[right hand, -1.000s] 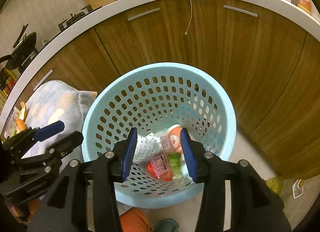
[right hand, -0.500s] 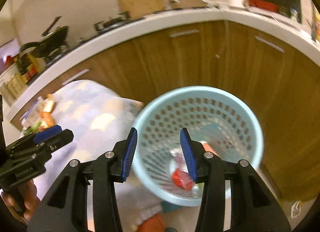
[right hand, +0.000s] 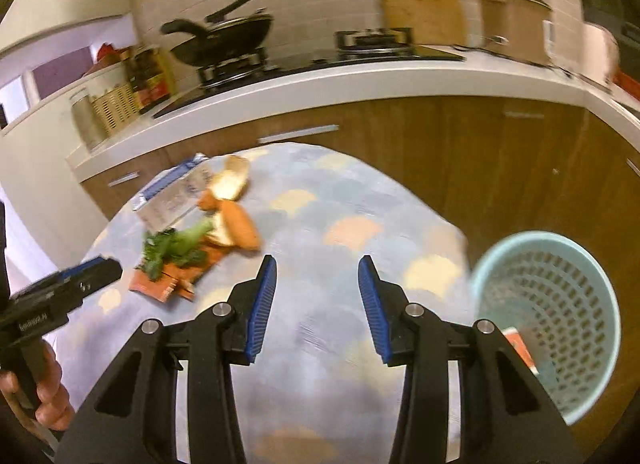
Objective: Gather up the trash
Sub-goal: 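Move left tool to the orange snack packet while right tool reaches the green leaves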
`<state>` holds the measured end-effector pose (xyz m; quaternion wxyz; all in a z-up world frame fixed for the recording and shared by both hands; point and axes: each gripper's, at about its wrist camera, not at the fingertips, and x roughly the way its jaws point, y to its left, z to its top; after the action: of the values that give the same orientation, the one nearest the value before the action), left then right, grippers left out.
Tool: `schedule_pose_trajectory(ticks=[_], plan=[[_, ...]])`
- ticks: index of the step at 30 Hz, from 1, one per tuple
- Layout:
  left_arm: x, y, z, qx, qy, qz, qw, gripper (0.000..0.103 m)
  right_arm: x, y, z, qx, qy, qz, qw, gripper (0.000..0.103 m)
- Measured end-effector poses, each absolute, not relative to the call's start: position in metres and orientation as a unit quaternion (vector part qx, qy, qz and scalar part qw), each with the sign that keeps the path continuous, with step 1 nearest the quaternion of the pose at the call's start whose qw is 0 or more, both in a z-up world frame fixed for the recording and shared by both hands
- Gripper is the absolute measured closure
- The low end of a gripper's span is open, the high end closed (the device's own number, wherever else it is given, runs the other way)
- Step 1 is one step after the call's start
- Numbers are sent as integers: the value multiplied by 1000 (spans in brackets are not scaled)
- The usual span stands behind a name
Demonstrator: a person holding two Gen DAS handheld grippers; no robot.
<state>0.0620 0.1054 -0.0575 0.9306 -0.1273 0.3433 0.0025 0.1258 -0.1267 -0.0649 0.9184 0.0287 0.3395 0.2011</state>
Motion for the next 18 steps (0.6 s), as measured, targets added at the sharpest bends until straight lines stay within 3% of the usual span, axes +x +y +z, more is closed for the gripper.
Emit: schedule_pose_trajectory(ticks=[10,18], plan=[[67,139,-86,-131,358,22,924,45,134,-61,-82,56,382,268,883,64],[69,151,-96,-153,356,1,922,49,157,-25,-65,-7,373,281,884,64]])
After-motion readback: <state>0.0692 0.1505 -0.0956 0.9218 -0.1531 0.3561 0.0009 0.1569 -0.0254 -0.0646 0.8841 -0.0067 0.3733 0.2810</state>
